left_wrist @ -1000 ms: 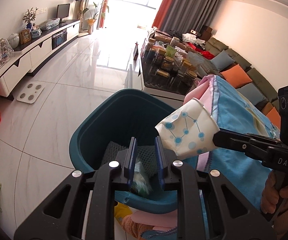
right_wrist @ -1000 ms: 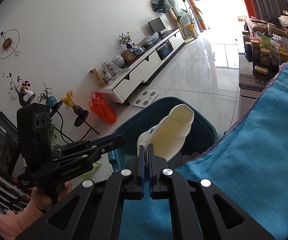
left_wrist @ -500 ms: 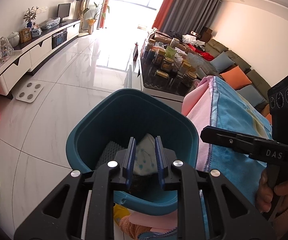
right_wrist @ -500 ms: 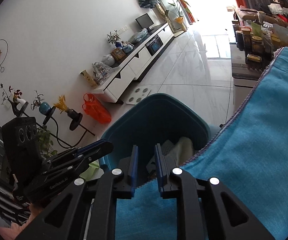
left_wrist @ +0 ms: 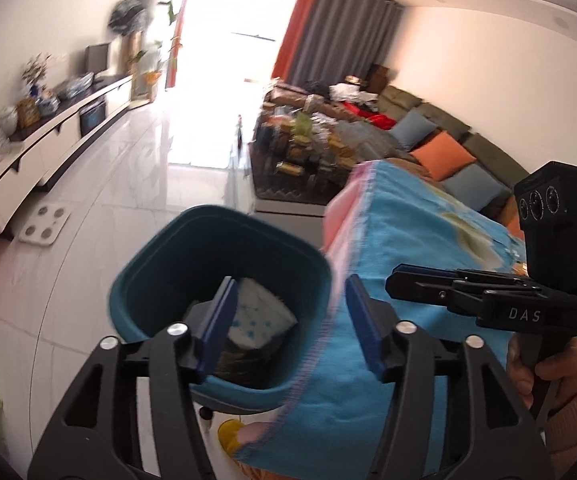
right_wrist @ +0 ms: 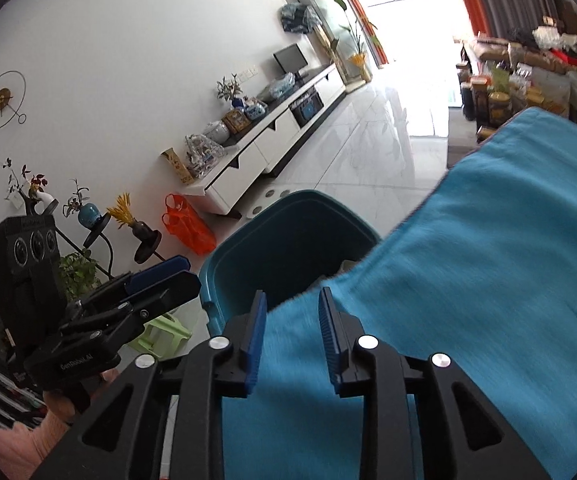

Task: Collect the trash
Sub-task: 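Open the left gripper to drop the bottle while the right releases the cup into the bin, then move both open grippers back over the trash on the bed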

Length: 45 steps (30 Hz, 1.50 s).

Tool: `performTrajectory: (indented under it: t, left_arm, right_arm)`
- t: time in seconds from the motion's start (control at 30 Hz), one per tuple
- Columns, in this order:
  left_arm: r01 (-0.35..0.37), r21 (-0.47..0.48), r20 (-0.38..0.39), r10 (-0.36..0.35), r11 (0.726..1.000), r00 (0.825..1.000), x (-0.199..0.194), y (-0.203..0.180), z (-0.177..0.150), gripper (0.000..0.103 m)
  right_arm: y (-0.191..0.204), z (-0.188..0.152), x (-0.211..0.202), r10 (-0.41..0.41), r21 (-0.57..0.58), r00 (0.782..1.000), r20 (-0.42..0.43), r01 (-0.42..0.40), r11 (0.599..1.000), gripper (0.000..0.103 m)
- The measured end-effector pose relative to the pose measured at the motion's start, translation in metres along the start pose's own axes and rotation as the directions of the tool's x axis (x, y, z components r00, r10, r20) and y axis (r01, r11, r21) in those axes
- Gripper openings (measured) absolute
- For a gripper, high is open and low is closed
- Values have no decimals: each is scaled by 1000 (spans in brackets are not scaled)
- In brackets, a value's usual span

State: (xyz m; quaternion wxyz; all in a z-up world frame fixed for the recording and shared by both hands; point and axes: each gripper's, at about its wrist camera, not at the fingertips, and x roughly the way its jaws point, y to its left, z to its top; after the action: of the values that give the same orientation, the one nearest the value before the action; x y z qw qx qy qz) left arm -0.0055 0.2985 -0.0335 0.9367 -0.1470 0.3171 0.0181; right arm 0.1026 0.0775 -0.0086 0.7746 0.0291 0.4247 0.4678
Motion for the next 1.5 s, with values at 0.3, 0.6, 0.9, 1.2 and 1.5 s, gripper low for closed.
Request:
performTrajectory:
  t: [0.3,0.6,0.9,1.2,1.5]
  left_arm:
    - [205,188,-40,-201,961,979,4,-104,-14,70]
    - [359,284,-144,-331,889,933,30,-198,-36,70]
    - [434,355,-231,-372,828,899,56,-266,-48,69]
    - [483,388,-276,-401,785,873,63,-303,-57,69]
    - [528,403,-325,-423,747,846,70,-331,-66,69]
  right_arm:
    - [-34,-43,-105,-138,24,979,151,136,990,37]
    - [-87,-94,-192,-341,180,909,240,304,936,37]
    - [-138,-144,-258,-512,355,813,277,409,841,37]
    - [-183,-183,-298,-633,482,734,247,473,737,45]
    - [-203,-196,-297,-649,525,737,187,483,700,49]
